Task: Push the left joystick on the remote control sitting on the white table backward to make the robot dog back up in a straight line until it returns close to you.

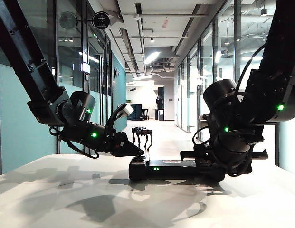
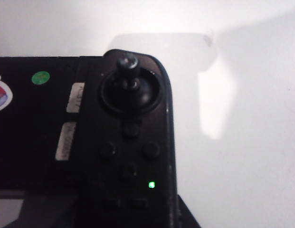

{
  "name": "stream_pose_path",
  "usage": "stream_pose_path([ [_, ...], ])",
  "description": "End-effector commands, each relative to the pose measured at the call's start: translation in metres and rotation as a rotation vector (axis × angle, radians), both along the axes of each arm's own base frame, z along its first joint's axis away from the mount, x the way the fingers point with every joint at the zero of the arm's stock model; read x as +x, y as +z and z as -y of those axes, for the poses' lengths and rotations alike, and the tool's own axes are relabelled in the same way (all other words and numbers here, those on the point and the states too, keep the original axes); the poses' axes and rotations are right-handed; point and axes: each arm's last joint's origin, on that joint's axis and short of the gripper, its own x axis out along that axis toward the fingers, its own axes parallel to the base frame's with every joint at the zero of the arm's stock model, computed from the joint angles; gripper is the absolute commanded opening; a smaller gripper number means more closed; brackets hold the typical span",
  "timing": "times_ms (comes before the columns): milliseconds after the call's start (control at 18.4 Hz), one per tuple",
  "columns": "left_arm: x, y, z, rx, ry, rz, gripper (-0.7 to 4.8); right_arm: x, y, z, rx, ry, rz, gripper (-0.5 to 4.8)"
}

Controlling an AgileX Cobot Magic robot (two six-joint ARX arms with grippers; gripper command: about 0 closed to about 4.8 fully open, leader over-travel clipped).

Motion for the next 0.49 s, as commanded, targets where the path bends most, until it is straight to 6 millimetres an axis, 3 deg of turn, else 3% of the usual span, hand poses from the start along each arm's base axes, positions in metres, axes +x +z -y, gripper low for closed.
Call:
stream_pose_path([
  [54, -0.0005, 0.0031, 0.0014, -0.014, -0.027, 0.002, -0.05, 0.0024, 0.0042, -0.0001, 0.016, -0.018, 0.031, 1.97],
  [489, -0.0014, 0.0018, 0.0012, -0.006, -0.036, 0.003, -0.05, 0.0023, 0.0041, 0.0, 0.016, -0.018, 0.031, 1.97],
])
